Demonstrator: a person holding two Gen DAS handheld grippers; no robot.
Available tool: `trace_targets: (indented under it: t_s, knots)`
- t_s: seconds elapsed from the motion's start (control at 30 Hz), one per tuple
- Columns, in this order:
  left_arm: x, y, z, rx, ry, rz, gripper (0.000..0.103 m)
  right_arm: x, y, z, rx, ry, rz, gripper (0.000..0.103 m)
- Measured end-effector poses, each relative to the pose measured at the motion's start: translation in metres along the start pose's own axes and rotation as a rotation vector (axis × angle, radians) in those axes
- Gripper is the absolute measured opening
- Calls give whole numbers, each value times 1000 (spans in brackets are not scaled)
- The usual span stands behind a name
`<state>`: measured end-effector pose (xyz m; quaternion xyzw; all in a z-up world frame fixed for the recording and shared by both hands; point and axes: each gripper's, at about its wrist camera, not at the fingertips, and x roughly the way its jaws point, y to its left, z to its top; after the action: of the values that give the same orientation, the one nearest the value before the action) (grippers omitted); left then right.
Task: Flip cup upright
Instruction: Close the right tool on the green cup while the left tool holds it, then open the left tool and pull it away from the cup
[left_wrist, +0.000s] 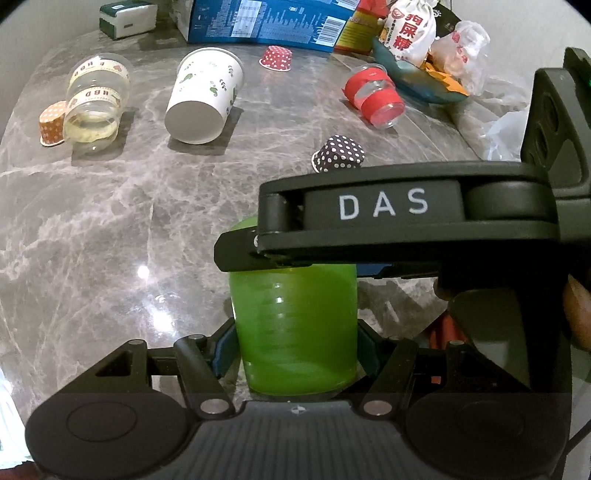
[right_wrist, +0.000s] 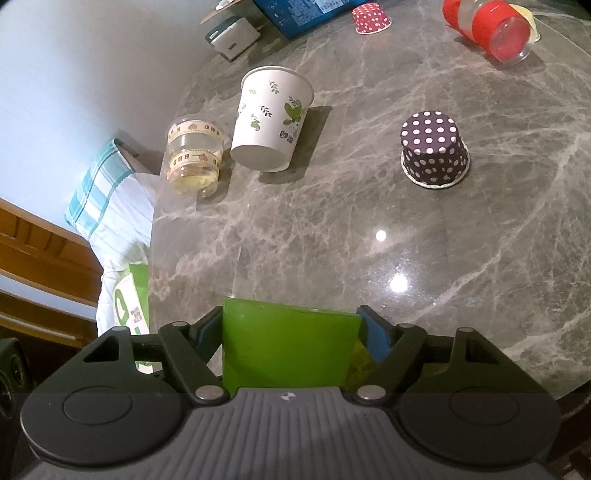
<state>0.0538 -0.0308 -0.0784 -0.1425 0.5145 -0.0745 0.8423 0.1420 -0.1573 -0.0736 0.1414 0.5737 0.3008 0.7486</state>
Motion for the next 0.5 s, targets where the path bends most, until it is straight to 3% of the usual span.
trace_targets:
  t_s: [0.17, 0.2, 0.23, 0.3, 0.4, 0.5]
  knots:
    - [-3, 5, -3, 4, -7, -31, 70, 0, 0, 1, -3, 8, 9, 76]
    - [-4, 6, -4, 4, -11, -34, 75, 0, 0, 1, -2, 9, 11, 76]
    - [-4, 7, -6, 5, -19, -4, 89, 0, 0, 1, -1, 9, 13, 76]
    - [-7, 9, -11, 27, -45, 57, 99, 1, 0, 1, -1, 8, 13, 76]
    - [-16, 19, -22, 14, -52, 20, 100, 2, 2, 1, 2, 11, 21, 76]
    - [-40, 31, -40, -6, -119, -7, 100, 3, 2, 0, 3, 9, 29, 76]
